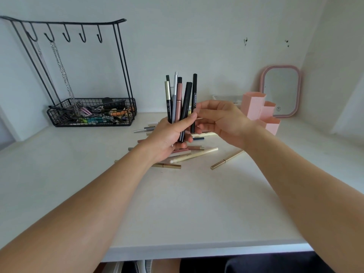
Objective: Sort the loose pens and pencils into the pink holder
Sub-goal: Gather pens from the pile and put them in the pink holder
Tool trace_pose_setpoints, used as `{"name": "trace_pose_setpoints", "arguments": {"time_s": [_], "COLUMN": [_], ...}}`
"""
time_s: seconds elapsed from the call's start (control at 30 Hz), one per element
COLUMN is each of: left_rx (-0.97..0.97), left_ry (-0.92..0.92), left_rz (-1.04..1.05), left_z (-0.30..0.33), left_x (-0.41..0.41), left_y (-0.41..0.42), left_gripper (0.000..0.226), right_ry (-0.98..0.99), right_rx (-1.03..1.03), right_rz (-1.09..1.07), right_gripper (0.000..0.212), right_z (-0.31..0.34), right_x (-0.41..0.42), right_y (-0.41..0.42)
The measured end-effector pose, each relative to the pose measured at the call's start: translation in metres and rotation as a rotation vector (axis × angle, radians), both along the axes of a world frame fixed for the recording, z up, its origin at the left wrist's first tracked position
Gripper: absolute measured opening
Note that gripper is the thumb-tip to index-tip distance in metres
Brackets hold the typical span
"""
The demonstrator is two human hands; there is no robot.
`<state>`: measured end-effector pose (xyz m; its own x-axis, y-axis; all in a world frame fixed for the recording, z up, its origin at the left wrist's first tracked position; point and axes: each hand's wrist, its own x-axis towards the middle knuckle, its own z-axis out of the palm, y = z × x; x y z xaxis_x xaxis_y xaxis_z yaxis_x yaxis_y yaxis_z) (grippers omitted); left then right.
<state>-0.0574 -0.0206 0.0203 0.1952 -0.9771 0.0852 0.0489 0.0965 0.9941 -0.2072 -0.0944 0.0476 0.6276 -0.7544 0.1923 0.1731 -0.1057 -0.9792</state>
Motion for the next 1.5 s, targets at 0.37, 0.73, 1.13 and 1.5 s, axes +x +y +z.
{"name": "trace_pose_setpoints", "arguments": {"time_s": [0.37,0.73,1.13,1.5], "left_rx": [-0.041,-0.056,0.021,-0.006], "left_ry": [-0.082,0.029,0.146,0.167], "left_rz": [-0.008,0.233,0.305,0.225], "left_z": [-0.002,0.001,-0.002,0.001], "left_x": [-0.003,0.020,0.024,0.011], "left_y": [0.002,-0.010,-0.014,-0.009], "left_gripper": [0.014,0.023,0.029,0.030], "right_ry": [0.081,0.501,0.992,0.268], "right_rx": [0.044,-0.598,-0.809,-0.207], "right_rz": [-0.025,-0.535,-0.362,-0.079], "right_gripper": [0.009,0.013,0.012,0.012], "right_z": [-0.013,-0.018,-0.031,-0.003], "right_x": [0.004,-0.009,-0.018,-0.006], "right_y": [-0.005,-0.035,-0.047,-0.009]}}
